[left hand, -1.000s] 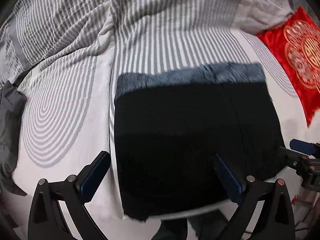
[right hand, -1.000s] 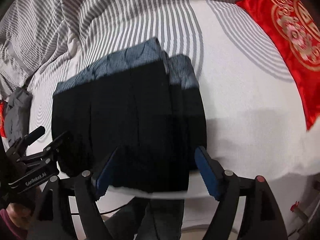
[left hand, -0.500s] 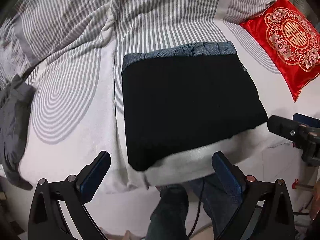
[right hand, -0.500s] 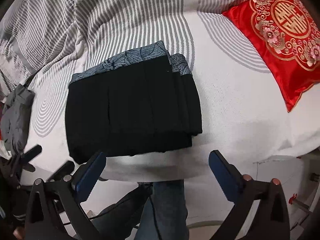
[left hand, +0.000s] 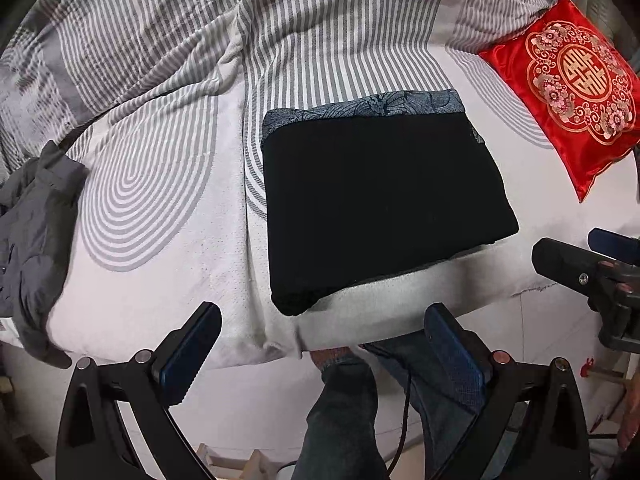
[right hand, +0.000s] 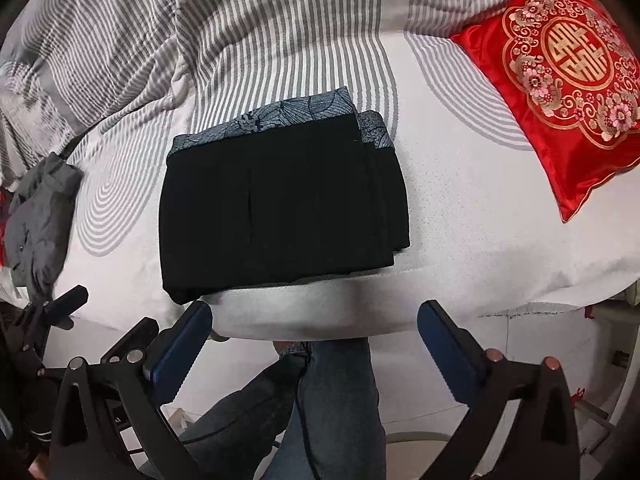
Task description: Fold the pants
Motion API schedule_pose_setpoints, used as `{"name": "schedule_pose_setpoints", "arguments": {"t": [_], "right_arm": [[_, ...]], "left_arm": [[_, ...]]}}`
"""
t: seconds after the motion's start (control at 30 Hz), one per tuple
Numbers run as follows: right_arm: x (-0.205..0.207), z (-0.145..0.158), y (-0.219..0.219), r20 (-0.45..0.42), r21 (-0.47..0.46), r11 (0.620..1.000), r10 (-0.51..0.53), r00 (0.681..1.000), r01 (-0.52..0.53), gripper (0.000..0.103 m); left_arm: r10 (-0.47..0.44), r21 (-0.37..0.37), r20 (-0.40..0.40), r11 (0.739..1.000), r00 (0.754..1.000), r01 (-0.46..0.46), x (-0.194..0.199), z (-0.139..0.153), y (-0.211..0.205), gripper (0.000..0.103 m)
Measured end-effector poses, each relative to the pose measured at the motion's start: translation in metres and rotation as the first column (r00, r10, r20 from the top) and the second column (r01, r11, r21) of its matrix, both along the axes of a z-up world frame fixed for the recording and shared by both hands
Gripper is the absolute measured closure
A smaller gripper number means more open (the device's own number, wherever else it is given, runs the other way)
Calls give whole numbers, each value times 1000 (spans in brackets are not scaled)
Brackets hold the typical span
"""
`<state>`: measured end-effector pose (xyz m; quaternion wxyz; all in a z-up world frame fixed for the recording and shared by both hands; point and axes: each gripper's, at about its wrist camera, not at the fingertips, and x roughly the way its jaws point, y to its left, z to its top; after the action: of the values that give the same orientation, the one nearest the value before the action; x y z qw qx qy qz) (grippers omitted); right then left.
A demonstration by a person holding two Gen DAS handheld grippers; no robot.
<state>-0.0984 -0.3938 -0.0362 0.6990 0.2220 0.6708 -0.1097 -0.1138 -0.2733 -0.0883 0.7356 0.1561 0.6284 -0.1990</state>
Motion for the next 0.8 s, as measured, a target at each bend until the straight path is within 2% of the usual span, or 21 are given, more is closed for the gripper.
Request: {"name": "schedule_pose_setpoints", "arguments": {"t": [0.33, 0.8], "right_arm": [[0, 14, 13, 6, -11, 999, 32, 999, -32, 0], [0, 28, 22, 12, -61, 996, 68, 998, -67, 0]], "left_arm": [[11, -20, 26, 1000, 1000, -10, -3, 16, 6, 1], [25, -51, 34, 998, 999, -23, -4, 24, 10, 1]]}}
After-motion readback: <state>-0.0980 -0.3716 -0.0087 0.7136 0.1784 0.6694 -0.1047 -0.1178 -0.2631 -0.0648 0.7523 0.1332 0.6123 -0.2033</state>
